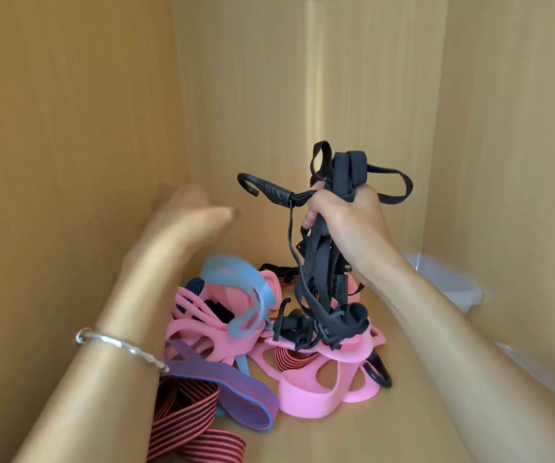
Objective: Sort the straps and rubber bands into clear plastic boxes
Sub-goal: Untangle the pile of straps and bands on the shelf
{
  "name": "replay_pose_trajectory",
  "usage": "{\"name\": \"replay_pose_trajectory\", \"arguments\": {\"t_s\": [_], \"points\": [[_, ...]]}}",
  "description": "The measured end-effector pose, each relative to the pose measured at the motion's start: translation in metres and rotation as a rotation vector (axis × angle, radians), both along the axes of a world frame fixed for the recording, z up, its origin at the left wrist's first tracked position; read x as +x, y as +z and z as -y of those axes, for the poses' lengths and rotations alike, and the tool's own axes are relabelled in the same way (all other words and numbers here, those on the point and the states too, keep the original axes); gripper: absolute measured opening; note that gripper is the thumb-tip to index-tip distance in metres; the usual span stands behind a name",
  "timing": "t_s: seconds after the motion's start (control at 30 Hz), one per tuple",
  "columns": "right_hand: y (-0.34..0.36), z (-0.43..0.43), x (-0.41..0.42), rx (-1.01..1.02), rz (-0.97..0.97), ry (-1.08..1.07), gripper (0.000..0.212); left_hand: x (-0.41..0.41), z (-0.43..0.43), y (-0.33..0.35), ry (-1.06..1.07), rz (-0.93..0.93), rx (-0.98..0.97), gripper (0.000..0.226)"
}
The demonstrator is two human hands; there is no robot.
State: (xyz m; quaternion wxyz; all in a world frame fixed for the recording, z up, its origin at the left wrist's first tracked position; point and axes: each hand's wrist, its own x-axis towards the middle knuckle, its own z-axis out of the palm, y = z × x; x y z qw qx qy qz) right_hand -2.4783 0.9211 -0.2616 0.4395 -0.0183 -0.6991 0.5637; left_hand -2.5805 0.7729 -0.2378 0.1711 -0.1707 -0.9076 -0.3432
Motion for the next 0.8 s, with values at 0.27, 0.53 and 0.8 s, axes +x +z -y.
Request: {"name": "replay_pose_trajectory", "arguments": {"t_s": [0.27, 0.53, 0.8], "points": [[0.005, 0.002, 0.003, -0.113, -0.084, 0.102, 0.022, 0.024, -0.048, -0.040, -1.052, 0.473, 0.060, 0.100], [0.008, 0.000, 0.007, -0.199, -0.123, 0.342, 0.006, 0.017, -0.072, -0.068, -1.072, 0.459, 0.302, 0.071], [0.010, -0.015, 0.003, -0.251, -0.097, 0.379, 0.013, 0.028, -0.066, -0.056, -0.871, 0.397, 0.511, 0.008]]}}
